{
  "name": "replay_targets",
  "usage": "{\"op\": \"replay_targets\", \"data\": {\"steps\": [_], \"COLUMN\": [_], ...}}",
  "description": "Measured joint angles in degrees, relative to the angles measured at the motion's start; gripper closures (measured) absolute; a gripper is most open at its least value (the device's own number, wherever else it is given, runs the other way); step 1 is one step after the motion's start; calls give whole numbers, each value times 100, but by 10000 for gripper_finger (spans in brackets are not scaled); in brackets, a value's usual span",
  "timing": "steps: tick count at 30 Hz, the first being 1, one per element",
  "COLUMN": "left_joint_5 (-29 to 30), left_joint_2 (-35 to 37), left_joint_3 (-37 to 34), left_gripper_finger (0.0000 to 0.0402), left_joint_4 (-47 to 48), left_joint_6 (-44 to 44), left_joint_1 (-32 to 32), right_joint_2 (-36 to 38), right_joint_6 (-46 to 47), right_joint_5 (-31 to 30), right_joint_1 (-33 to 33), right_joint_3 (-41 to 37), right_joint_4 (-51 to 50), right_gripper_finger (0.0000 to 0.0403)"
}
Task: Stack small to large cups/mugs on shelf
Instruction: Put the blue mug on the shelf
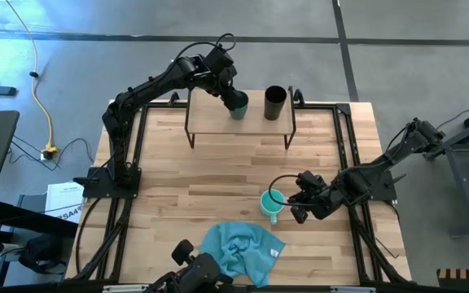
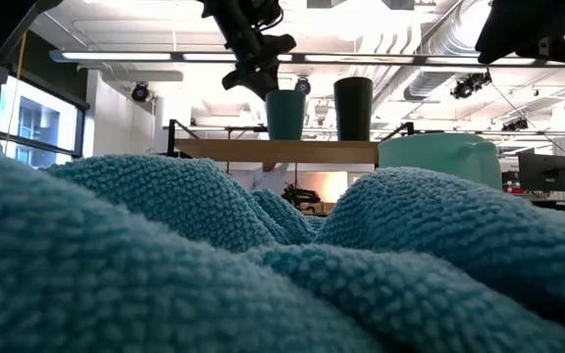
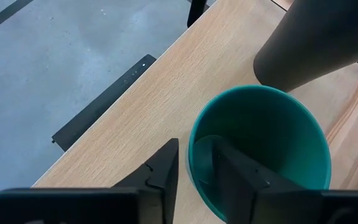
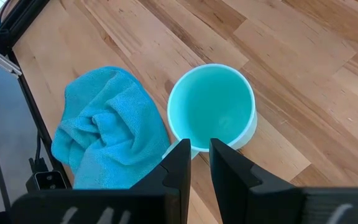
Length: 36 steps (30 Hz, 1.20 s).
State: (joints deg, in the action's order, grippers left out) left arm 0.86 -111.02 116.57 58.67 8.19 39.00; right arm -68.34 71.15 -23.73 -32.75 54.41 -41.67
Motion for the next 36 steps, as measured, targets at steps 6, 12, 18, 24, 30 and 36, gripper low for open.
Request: {"op": "replay_targets", "data": {"steps": [6,12,18,24,30,36], "left_joint_5": [0,0,0,0,-9,-264], "left_joint_2": [0,0,1,168,415,666], "left_joint_3": [0,0,0,-4,-4,-2], "left_gripper_finger": [293,275,259,252,252,252], "left_joint_4": [-4,-22,-28,-159,-136,234], "left_joint_6": [0,0,0,-32,-205,-361], "left_joint_1": [0,0,0,4,4,0], "right_joint_2": [0,0,0,0,-16,-313], "right_joint_6": [1,1,-1,1,110,730], "right_joint_5": [15,15,15,22,314,785], "right_joint_1": [0,0,0,0,0,-134], "right_joint_3": [0,0,0,0,0,0], "right_joint_4": [0,0,0,2,-231,-1103], "right_gripper_finger": [353,353,353,353,353,353]}}
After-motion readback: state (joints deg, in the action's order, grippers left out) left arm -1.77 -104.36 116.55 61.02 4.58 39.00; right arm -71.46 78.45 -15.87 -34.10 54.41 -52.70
